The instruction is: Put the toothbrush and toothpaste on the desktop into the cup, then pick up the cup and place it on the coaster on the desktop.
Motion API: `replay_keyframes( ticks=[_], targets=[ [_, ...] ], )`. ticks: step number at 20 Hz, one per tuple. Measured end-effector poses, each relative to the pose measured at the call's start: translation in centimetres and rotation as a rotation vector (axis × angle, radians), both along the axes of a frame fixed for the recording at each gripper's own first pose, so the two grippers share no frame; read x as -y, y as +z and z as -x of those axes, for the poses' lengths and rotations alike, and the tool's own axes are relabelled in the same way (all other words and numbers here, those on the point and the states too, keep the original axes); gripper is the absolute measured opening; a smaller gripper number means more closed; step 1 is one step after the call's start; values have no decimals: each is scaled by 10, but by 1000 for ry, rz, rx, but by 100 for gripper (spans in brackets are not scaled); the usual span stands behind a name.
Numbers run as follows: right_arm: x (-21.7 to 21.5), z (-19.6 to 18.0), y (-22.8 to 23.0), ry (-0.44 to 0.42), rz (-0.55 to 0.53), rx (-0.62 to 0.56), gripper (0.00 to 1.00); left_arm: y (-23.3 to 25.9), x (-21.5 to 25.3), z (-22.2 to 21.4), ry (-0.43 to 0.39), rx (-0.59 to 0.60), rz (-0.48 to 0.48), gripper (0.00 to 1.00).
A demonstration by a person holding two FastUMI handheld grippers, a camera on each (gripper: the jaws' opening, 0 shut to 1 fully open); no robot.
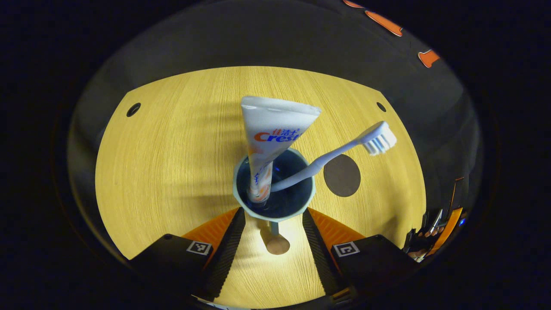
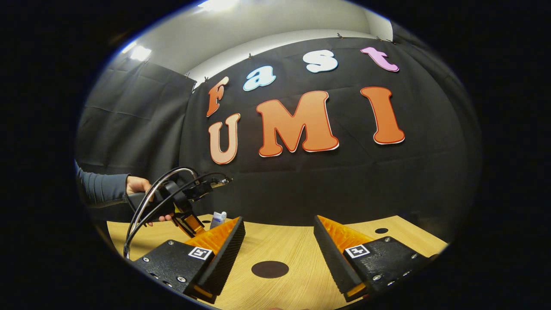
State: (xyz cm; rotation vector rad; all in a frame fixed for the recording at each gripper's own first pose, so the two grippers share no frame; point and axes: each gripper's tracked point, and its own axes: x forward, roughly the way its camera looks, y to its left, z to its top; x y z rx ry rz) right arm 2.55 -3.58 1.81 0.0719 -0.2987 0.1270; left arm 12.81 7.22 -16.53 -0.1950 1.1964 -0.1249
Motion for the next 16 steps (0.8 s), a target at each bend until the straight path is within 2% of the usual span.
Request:
replay_keyframes(
  ticks=[1, 2, 5, 7, 10, 12, 13, 15, 16],
  targets=[
    [2, -1, -2, -3, -5, -6, 96, -6, -2, -2, 4, -8, -23, 92],
    [1, 0, -3, -1, -9, -8, 96, -9, -1, -2, 5, -20, -26, 85],
    [2, -1, -3, 4, -33, -2, 96, -16, -5, -2, 13, -30, -42, 79],
    [2, -2, -7, 15, -55, -12, 96, -20, -7, 1, 11, -44, -60, 67],
    [1, -4, -12, 16, -66, -30, 96, -22, -14, -4, 41, -37, -71, 37],
    [1, -1, -11, 16, -66, -26, 96, -22, -19, -12, 56, -12, -89, 37],
    [2, 0, -10, 14, -66, -22, 96, -24, -22, -15, 51, -8, -99, 32],
    [6, 2, -11, 3, -67, -19, 96, -16, -17, -17, 57, 9, -103, 29],
    [8, 4, -11, -1, -70, -18, 96, -20, -35, -23, 59, 21, -105, 29]
  ],
)
